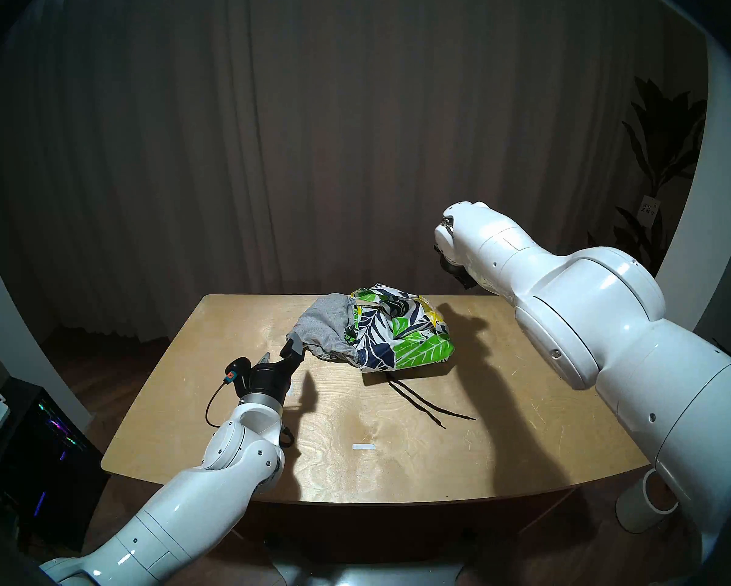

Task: Fold pants twice and stack them

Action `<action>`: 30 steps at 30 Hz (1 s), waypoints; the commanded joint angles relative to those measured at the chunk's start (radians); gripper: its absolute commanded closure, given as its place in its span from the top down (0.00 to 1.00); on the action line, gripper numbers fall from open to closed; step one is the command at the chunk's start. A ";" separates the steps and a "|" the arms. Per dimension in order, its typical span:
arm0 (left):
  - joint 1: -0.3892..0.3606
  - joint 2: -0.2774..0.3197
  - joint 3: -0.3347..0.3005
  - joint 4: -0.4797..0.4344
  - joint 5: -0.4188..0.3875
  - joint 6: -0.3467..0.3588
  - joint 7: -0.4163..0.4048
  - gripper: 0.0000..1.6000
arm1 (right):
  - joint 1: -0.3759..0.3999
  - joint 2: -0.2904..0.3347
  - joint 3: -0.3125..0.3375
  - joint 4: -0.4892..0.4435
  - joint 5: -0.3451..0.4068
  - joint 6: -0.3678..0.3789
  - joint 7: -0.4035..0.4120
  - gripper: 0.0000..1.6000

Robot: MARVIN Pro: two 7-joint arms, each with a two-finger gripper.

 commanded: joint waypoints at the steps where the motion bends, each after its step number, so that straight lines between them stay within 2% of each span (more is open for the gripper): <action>1: -0.045 -0.016 0.009 -0.016 0.025 0.001 -0.005 1.00 | -0.034 -0.003 0.018 -0.032 0.029 0.113 0.043 1.00; 2: -0.043 -0.017 0.013 -0.018 0.028 0.001 -0.004 1.00 | -0.045 -0.005 0.034 -0.042 0.046 0.147 0.066 1.00; 7: -0.042 -0.019 0.020 -0.021 0.038 0.001 0.000 1.00 | -0.060 0.005 0.038 -0.060 0.055 0.206 0.093 1.00; 10: -0.042 -0.022 0.025 -0.023 0.049 -0.003 0.005 1.00 | -0.075 0.031 0.045 -0.077 0.063 0.249 0.120 1.00; 18: -0.050 -0.032 0.033 -0.021 0.064 -0.001 0.009 1.00 | -0.106 0.060 0.055 -0.109 0.079 0.326 0.144 1.00; 24: -0.055 -0.039 0.034 -0.018 0.072 -0.001 0.012 1.00 | -0.135 0.050 0.064 -0.162 0.102 0.428 0.168 1.00; 30: -0.049 -0.040 0.031 -0.017 0.077 -0.005 0.017 1.00 | -0.156 0.045 0.067 -0.209 0.115 0.491 0.183 1.00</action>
